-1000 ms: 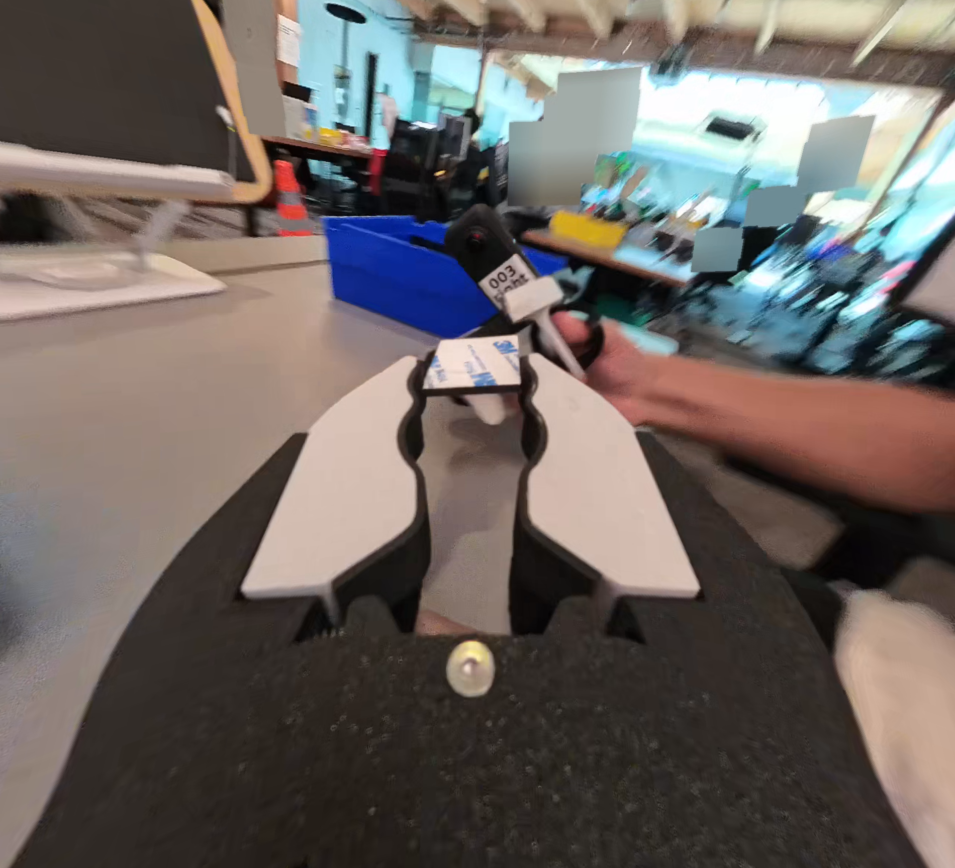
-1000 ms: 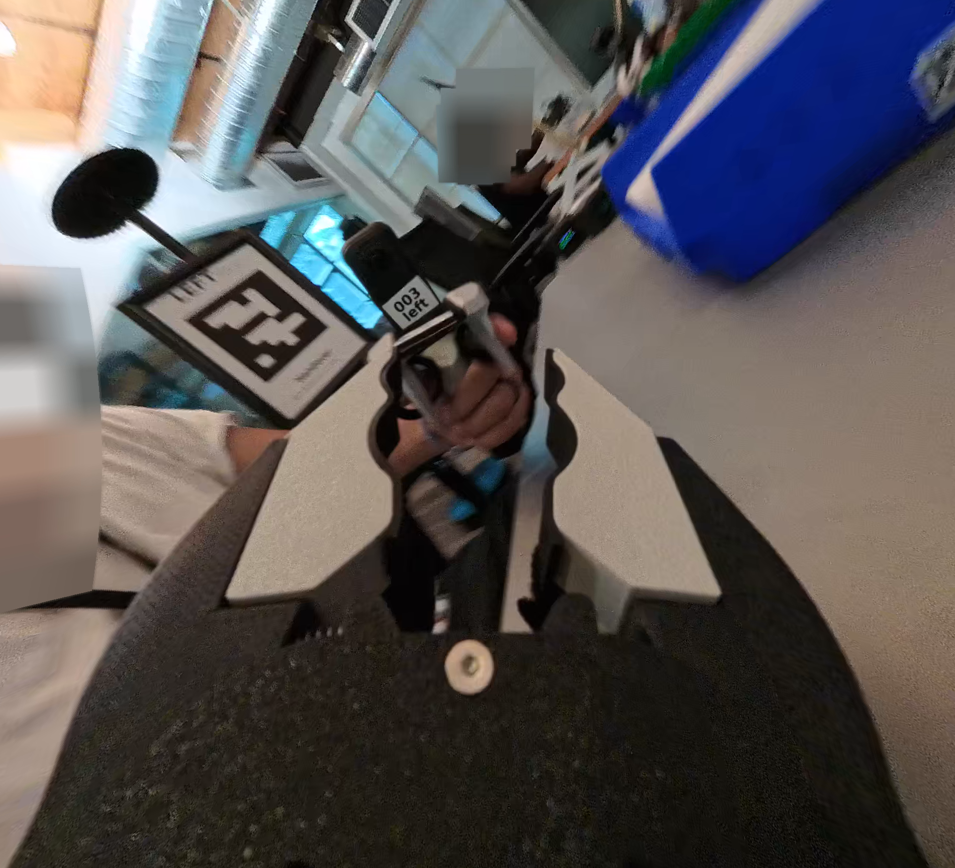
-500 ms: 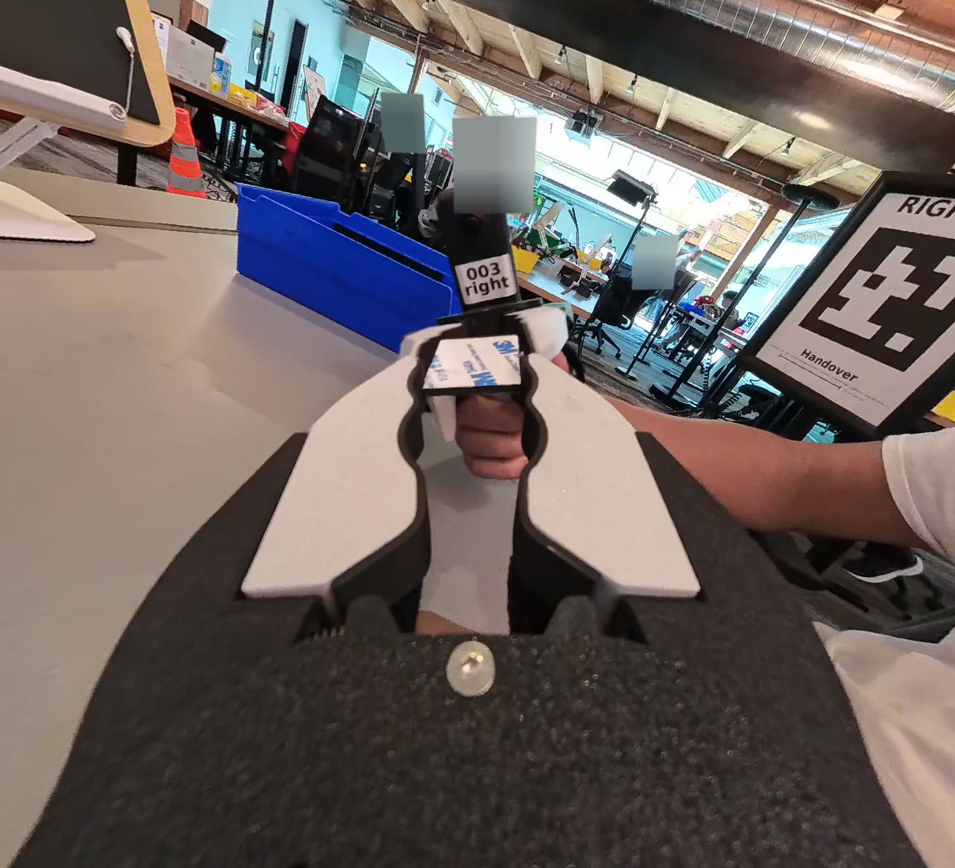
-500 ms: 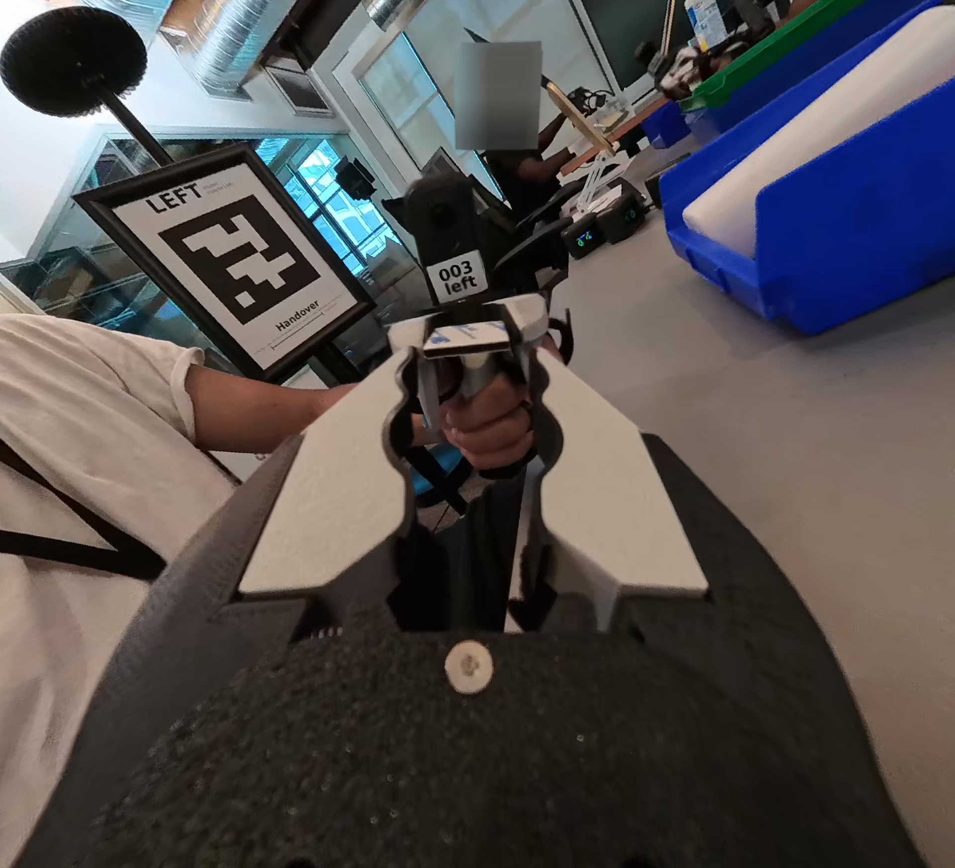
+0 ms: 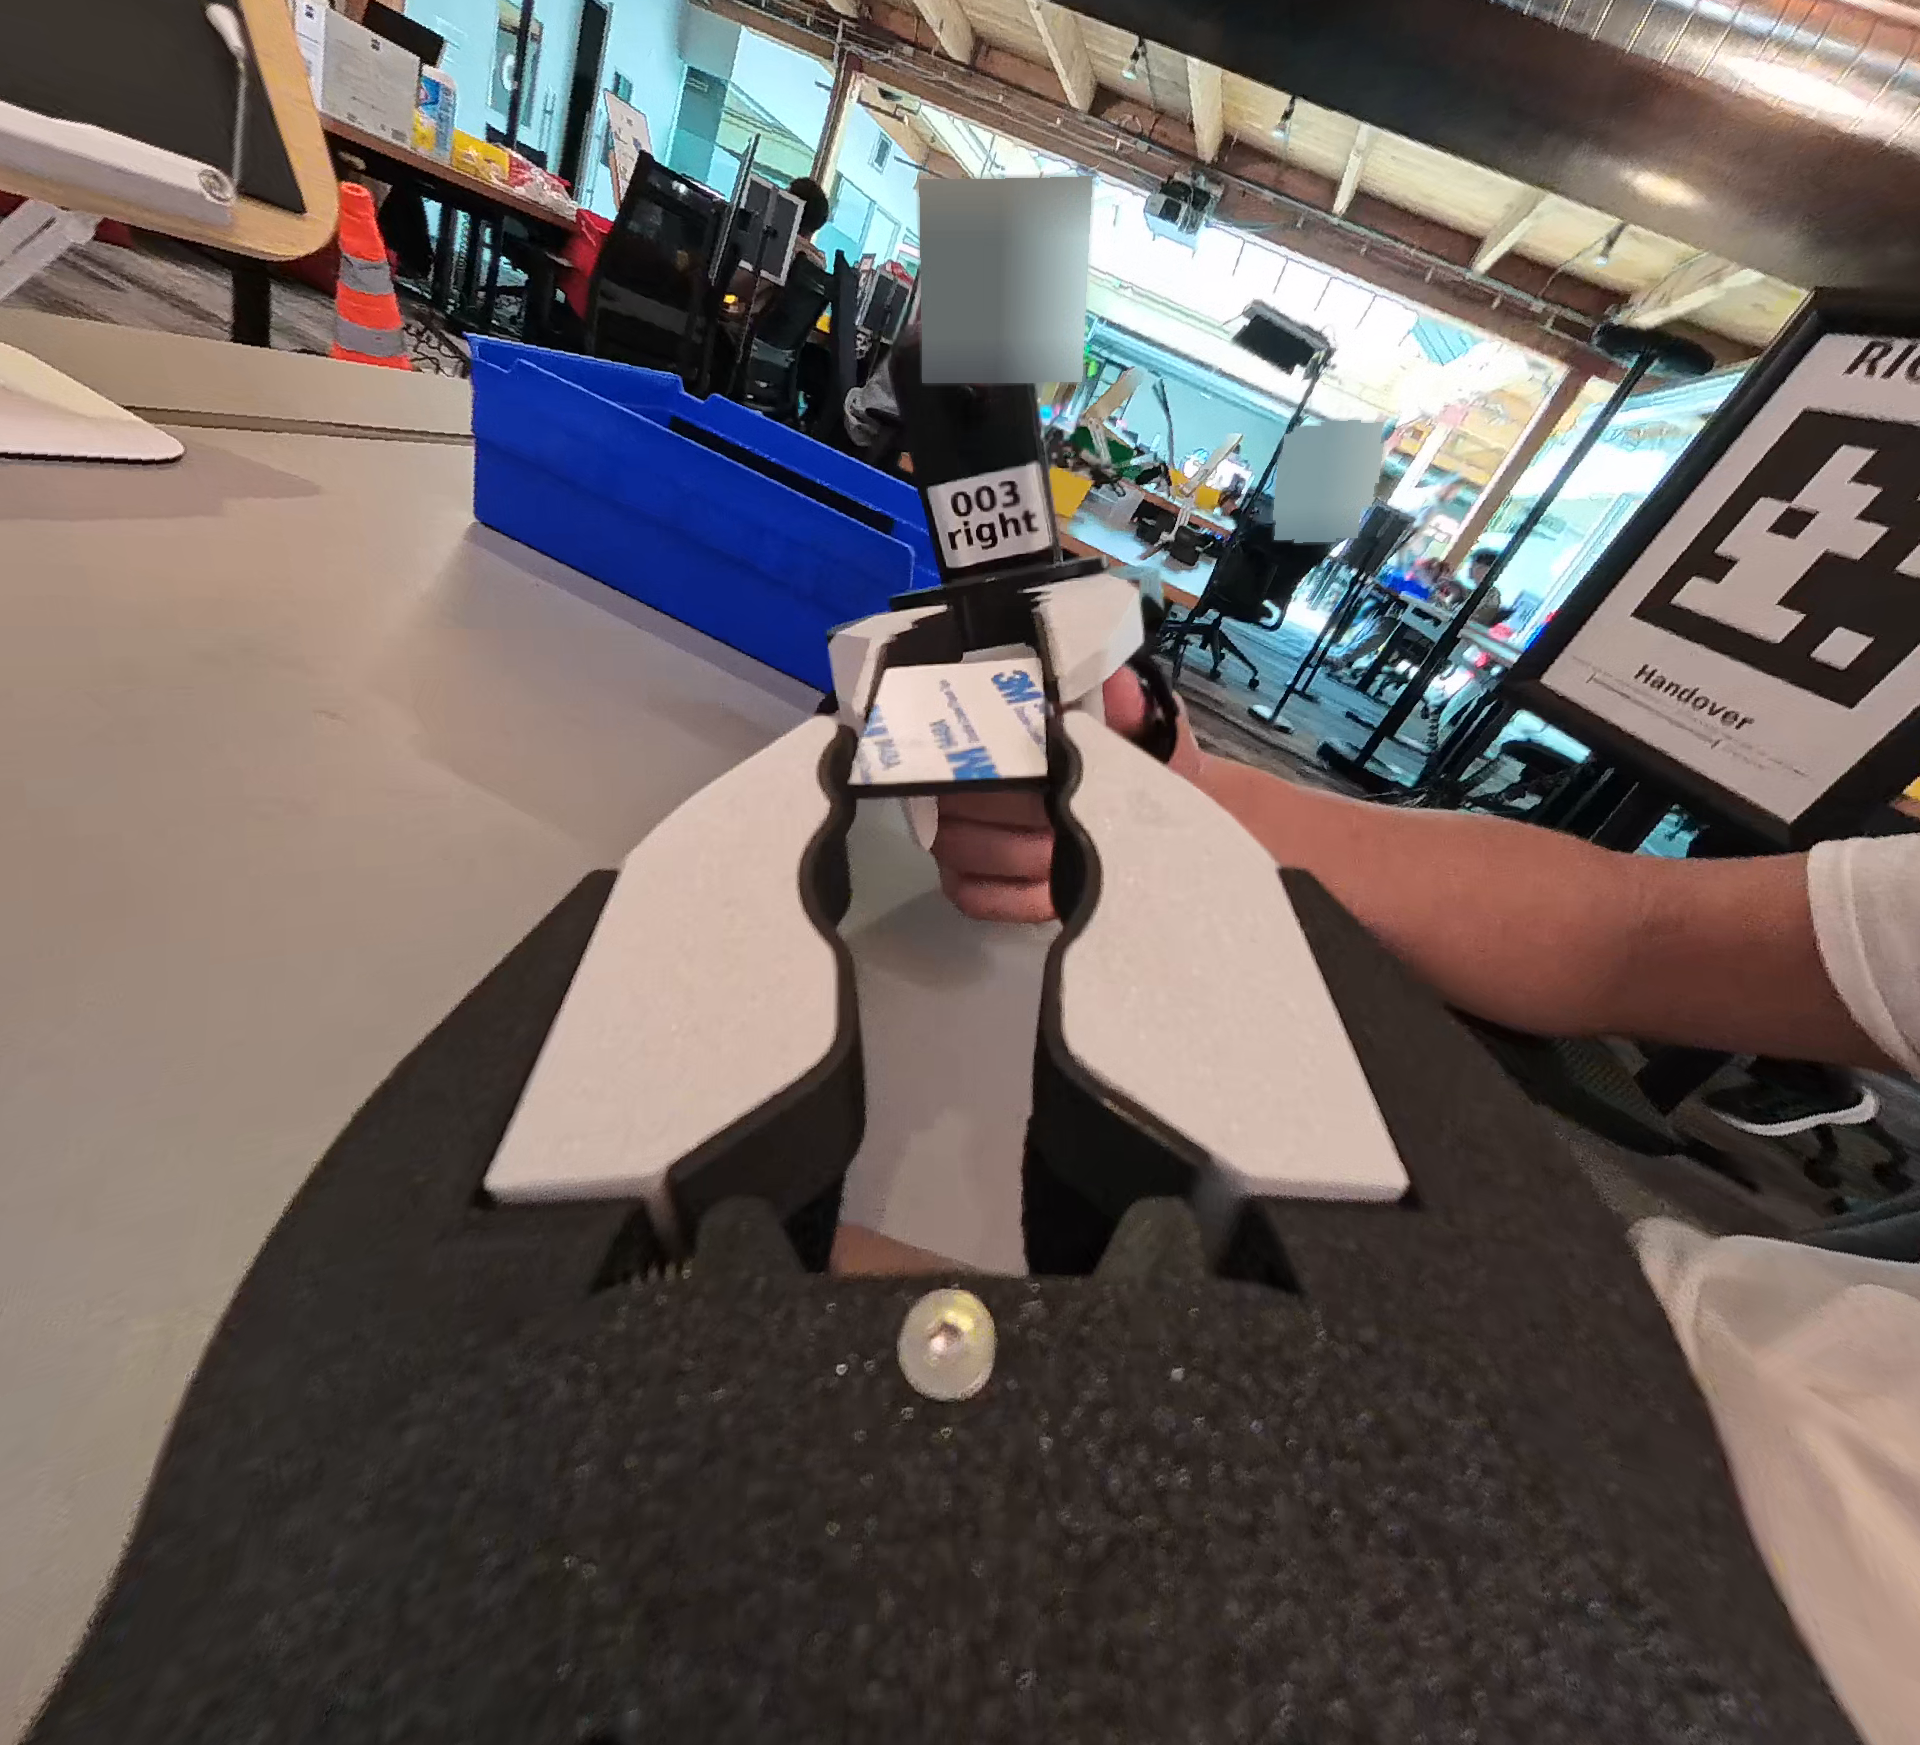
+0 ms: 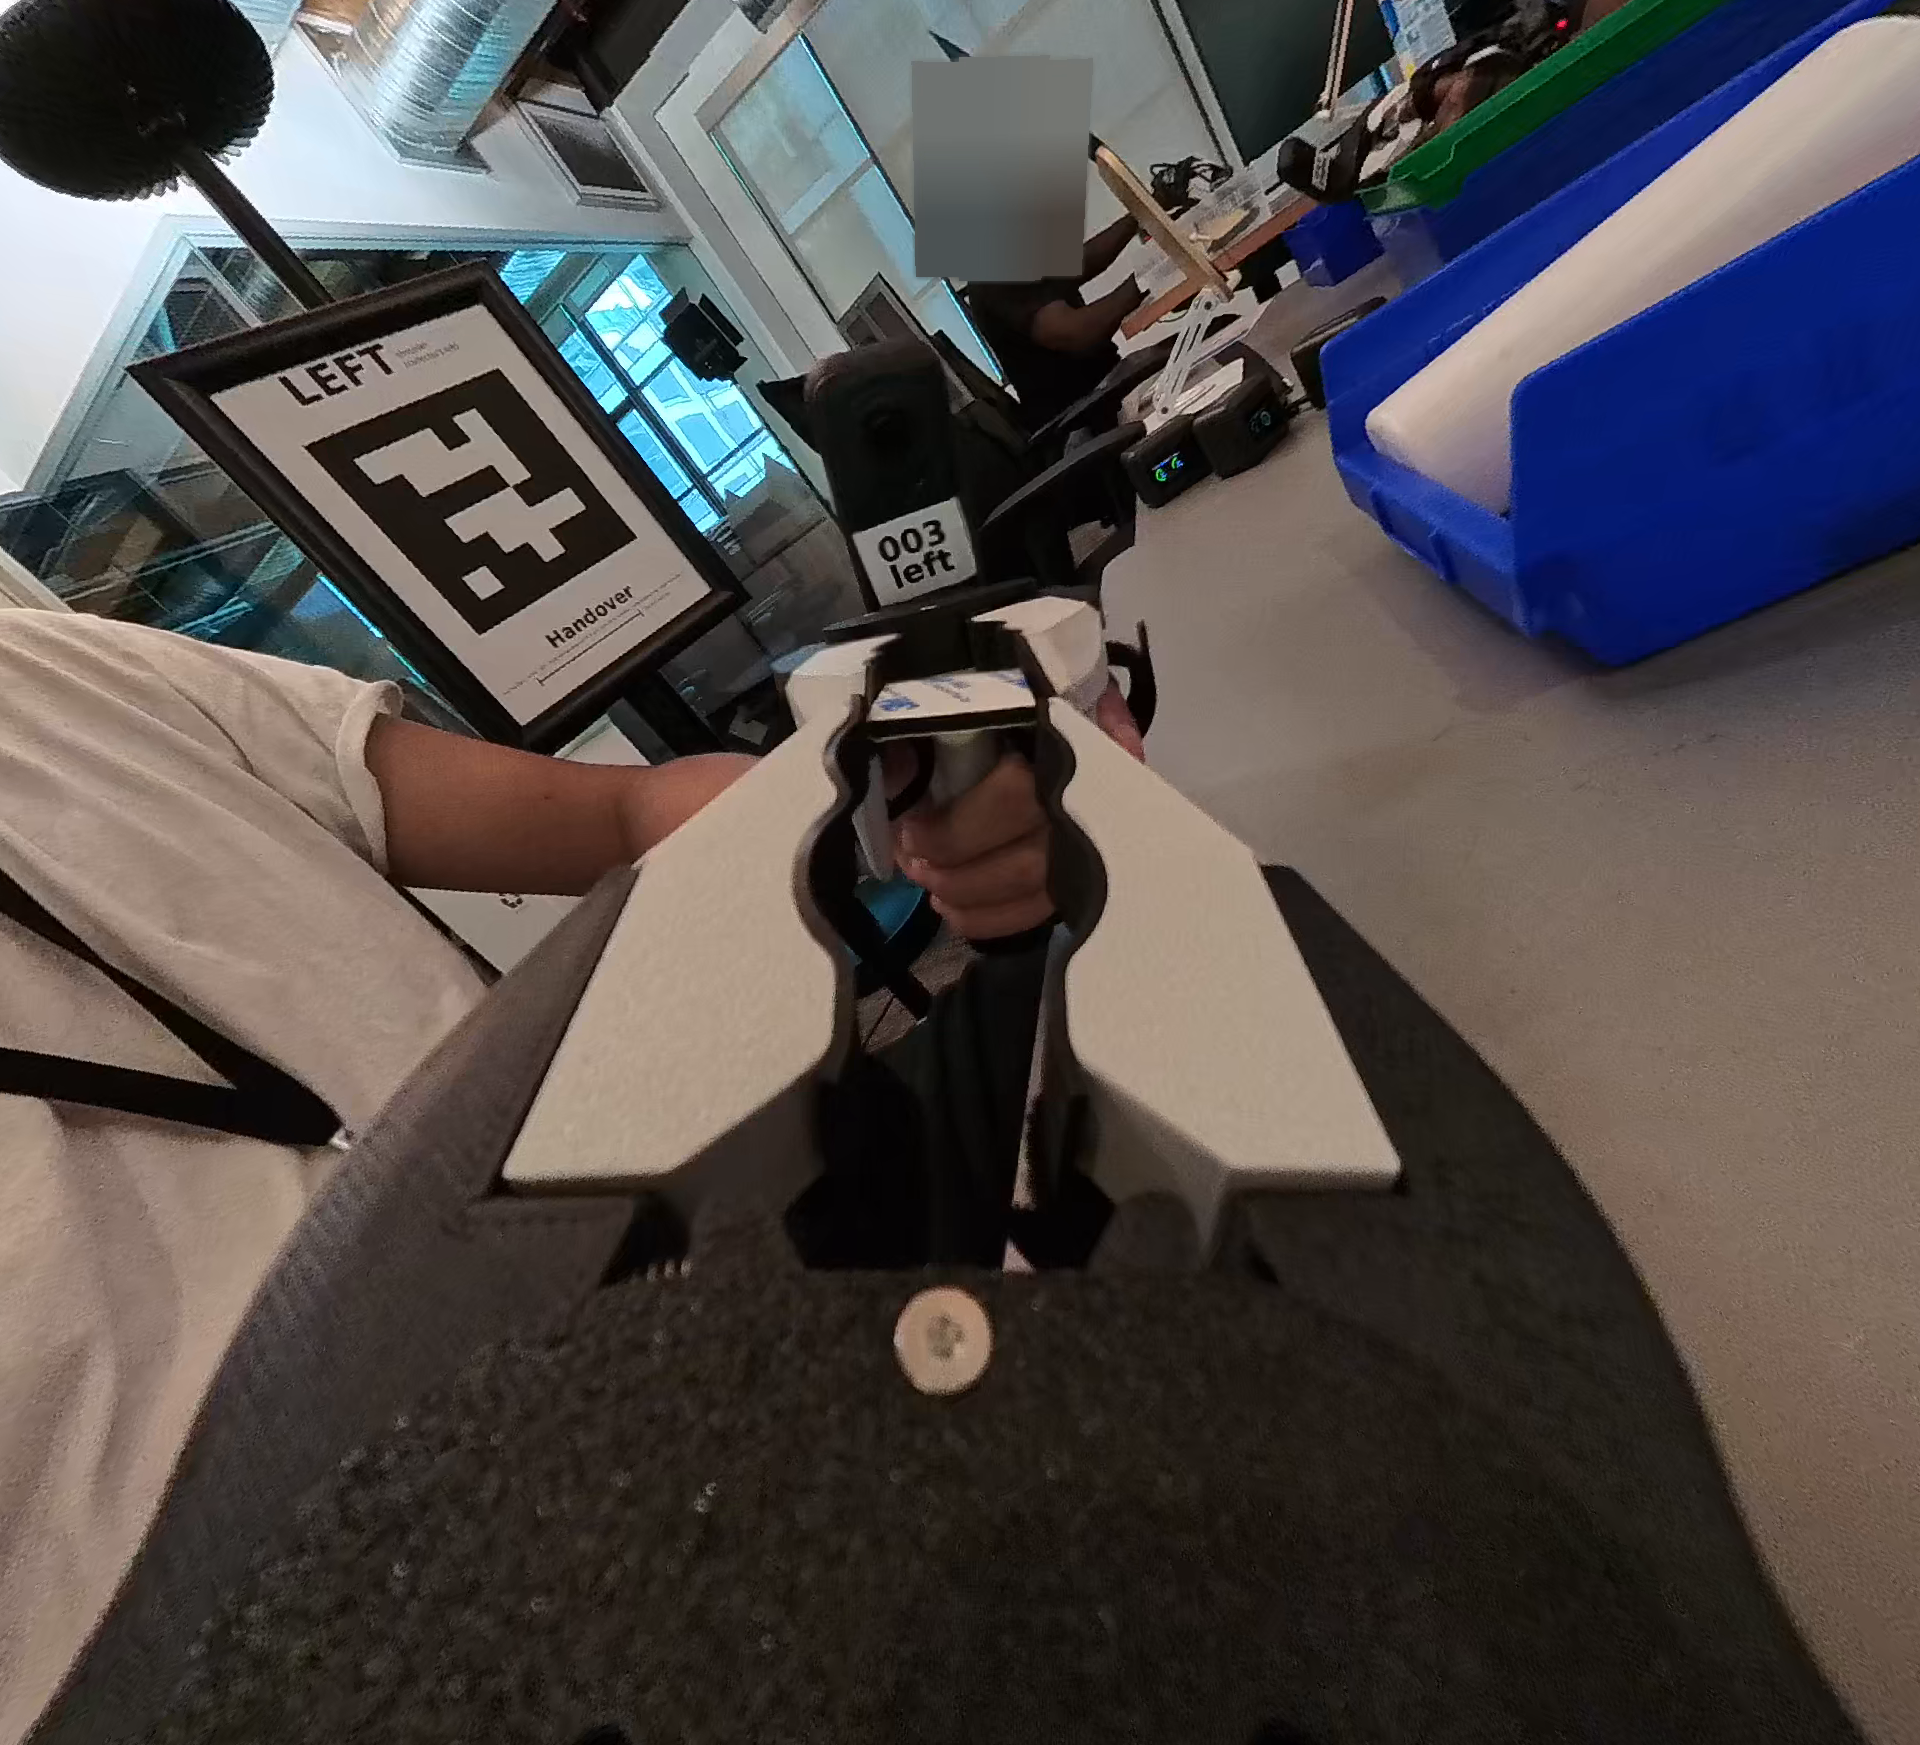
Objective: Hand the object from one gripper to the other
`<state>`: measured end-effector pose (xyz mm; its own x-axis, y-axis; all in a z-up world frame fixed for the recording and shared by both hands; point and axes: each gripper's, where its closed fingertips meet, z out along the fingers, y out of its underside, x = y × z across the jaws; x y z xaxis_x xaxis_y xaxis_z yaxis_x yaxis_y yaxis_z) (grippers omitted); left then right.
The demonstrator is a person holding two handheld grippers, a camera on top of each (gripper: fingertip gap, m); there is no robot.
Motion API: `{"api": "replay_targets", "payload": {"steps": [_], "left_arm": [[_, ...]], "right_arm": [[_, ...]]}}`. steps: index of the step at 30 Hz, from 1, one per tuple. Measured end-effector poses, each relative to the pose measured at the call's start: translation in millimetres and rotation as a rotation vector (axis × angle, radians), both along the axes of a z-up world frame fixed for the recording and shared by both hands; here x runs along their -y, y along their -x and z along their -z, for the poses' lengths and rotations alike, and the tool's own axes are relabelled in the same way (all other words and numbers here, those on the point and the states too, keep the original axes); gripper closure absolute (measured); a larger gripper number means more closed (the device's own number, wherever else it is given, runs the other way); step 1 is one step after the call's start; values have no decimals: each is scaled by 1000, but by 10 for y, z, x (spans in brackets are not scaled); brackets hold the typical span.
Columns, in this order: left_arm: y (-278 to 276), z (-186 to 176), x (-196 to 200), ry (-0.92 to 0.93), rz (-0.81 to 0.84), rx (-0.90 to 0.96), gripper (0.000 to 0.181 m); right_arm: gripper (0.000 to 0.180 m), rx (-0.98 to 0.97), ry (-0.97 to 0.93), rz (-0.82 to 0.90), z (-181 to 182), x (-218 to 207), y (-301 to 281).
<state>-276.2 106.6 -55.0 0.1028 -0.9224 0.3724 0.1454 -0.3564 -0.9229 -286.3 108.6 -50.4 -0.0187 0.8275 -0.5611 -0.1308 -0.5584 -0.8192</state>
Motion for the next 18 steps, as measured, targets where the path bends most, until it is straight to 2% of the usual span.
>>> {"api": "replay_targets", "payload": {"steps": [2,4,6,8,12,18], "left_arm": [[4,21,21,-86,-8,-39,146],[21,42,81,-210,-1,-78,132],[15,79,290,-270,107,-93,122],[-1,78,514,-231,235,-75,112],[-105,40,809,-267,340,-60,113],[-279,319,1108,-388,413,-221,111]], "right_arm": [[150,11,25,-27,8,13,-24],[149,37,75,-87,33,51,-96],[149,47,165,-199,48,146,-215],[149,82,329,-402,106,376,-345],[149,170,458,-631,295,712,-427],[149,270,496,-835,457,1062,-286]]}}
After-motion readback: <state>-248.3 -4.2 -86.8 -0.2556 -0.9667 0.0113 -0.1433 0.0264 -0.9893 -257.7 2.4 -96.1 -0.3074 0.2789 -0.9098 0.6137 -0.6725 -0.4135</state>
